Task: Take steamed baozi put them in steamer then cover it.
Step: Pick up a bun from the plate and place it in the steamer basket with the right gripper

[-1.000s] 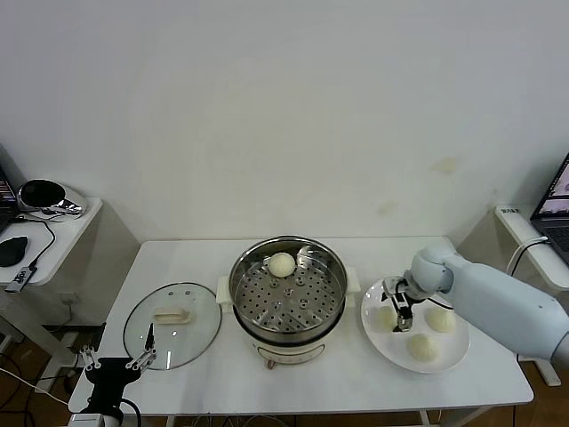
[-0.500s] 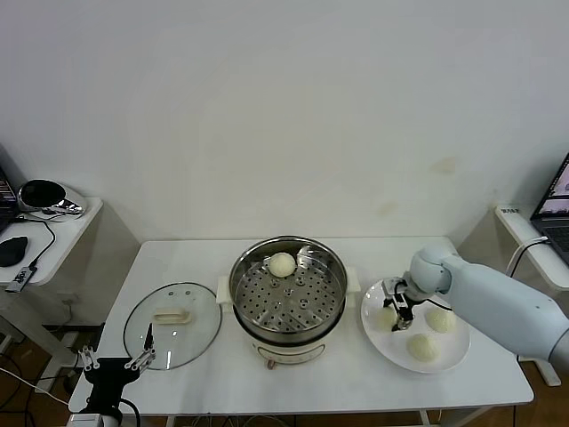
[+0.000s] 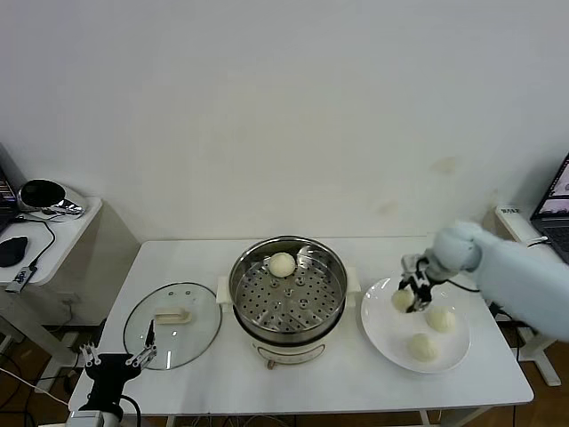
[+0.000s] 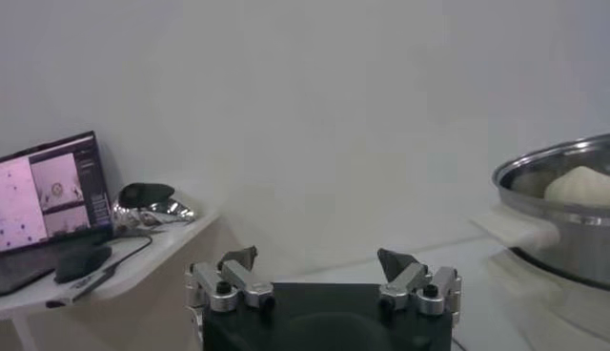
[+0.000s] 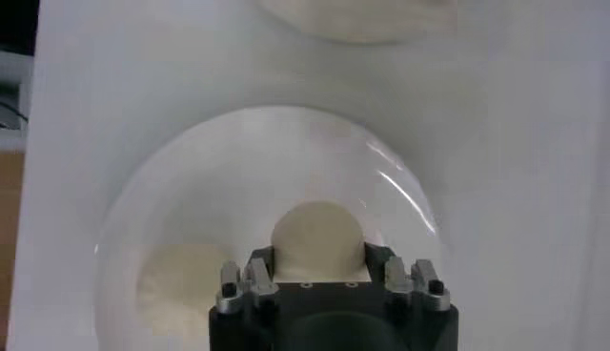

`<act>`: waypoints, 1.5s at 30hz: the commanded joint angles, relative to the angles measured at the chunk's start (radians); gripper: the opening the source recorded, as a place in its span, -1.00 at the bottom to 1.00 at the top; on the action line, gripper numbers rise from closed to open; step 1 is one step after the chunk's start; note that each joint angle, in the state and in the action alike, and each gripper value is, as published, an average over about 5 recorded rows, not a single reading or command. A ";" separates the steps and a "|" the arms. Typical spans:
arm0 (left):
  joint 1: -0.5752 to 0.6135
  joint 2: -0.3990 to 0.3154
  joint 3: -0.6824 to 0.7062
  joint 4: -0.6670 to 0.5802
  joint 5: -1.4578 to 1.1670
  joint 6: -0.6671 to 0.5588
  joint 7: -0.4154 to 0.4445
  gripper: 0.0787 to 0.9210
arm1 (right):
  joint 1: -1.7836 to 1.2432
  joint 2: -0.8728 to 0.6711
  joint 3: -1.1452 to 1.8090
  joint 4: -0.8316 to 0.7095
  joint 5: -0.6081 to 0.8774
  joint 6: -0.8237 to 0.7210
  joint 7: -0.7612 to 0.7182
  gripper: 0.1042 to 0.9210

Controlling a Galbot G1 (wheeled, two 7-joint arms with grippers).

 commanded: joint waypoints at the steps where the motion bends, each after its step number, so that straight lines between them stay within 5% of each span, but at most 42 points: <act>1: -0.011 0.003 0.004 0.005 -0.005 0.004 0.000 0.77 | 0.470 0.018 -0.284 0.116 0.255 -0.060 0.011 0.21; 11: -0.020 0.006 -0.002 0.014 -0.021 0.003 0.000 0.77 | 0.408 0.355 -0.290 0.122 0.532 -0.247 0.205 0.24; 20: -0.015 -0.005 -0.026 0.014 -0.027 0.003 -0.001 0.77 | 0.239 0.620 -0.253 -0.069 0.550 -0.322 0.249 0.24; 45: -0.025 -0.015 -0.026 0.027 -0.034 -0.001 -0.002 0.77 | 0.054 0.803 -0.246 -0.258 0.508 -0.368 0.298 0.24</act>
